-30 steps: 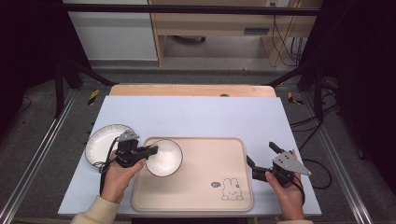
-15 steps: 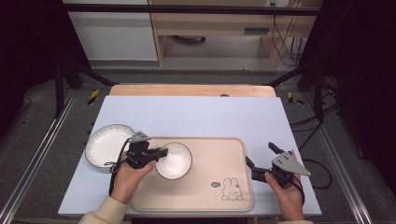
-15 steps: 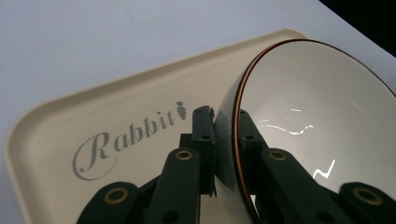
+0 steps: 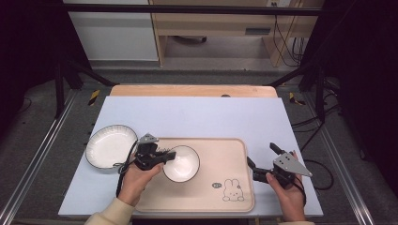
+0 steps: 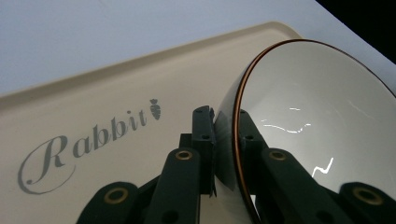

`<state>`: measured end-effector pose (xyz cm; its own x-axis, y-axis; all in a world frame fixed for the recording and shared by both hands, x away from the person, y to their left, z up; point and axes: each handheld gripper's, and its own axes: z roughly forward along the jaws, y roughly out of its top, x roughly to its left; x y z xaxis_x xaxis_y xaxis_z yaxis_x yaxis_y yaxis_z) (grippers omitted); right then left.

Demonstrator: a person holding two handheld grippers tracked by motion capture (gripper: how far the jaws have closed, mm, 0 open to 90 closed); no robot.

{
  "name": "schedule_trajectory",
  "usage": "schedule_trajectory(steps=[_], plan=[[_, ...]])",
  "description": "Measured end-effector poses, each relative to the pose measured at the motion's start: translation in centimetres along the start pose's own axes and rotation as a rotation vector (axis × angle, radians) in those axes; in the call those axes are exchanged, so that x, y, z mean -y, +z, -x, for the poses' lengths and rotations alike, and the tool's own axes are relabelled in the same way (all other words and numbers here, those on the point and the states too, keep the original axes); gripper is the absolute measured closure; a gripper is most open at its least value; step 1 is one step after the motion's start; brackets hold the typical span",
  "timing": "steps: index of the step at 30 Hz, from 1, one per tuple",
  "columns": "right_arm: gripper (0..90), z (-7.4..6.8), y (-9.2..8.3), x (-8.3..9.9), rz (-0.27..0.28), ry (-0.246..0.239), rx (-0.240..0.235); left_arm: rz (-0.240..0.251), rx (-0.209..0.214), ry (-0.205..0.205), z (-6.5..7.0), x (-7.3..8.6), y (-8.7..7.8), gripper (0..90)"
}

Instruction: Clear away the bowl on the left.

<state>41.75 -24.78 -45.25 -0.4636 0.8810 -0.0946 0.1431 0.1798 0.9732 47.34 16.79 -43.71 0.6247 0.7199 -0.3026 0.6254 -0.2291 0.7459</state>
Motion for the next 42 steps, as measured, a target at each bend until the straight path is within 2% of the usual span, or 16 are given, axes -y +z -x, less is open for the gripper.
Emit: schedule_trajectory(steps=[4,11,23,42], plan=[[4.1,0.0,0.0,0.0,0.001,0.001,-0.001,-0.020,0.006,0.017,0.5,0.1,0.5,81.8],[4.1,0.0,0.0,0.0,-0.001,0.002,-0.003,-0.027,0.010,0.023,1.0,0.2,1.0,81.8],[4.2,0.0,0.0,0.0,0.001,0.001,-0.002,-0.055,0.008,0.037,1.1,0.5,1.6,81.8],[4.2,0.1,0.0,0.0,0.000,0.003,-0.004,-0.068,0.003,0.027,1.0,0.7,2.0,81.7]])
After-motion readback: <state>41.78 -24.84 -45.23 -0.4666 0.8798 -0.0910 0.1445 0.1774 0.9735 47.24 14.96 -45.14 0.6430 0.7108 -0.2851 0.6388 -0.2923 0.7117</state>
